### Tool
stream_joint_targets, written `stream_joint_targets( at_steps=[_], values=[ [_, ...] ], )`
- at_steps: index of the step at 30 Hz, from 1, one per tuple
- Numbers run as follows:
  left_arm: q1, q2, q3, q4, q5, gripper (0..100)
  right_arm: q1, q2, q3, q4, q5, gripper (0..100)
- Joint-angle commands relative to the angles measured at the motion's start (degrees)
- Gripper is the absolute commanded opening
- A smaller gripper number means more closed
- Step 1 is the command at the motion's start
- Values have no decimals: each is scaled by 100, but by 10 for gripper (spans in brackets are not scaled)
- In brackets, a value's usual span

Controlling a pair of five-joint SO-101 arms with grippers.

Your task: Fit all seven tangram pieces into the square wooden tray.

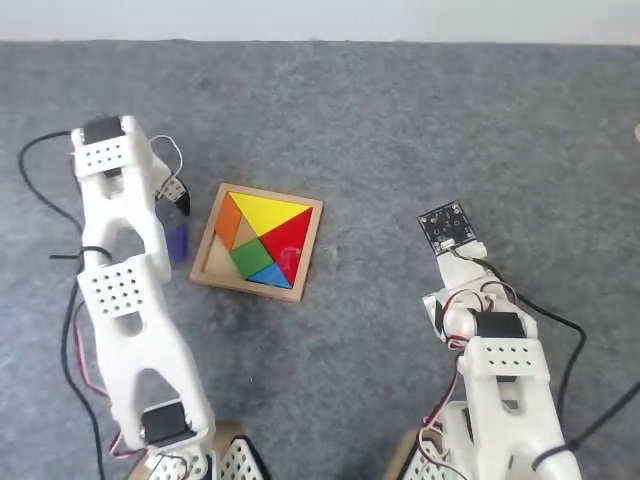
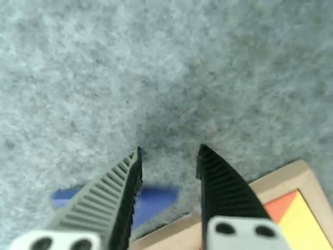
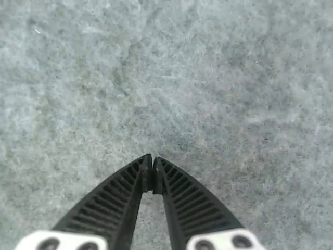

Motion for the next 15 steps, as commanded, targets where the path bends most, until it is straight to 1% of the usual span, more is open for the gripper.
stream_joint_targets(
  at_steps=[1, 4, 6, 7, 9, 12, 15],
  values=[
    [-123, -158, 75, 167, -70, 138, -48, -171, -26, -84, 62, 8],
    [-123, -193, 31, 176, -114, 137, -48, -171, -26, -84, 62, 8],
    [-141, -281, 4, 176, -440, 148, -48, -171, -26, -84, 62, 8],
    [-176, -369, -4, 176, -738, 155, -48, -171, -26, -84, 62, 8],
    [-334, -703, -22, 176, -1644, 172, -48, -171, -26, -84, 62, 8],
    [-756, -1609, -224, 176, -3200, 197, -48, -171, -26, -84, 62, 8],
    [-844, -2725, -13, 185, -4756, 180, -48, -171, -26, -84, 53, 8]
  ],
)
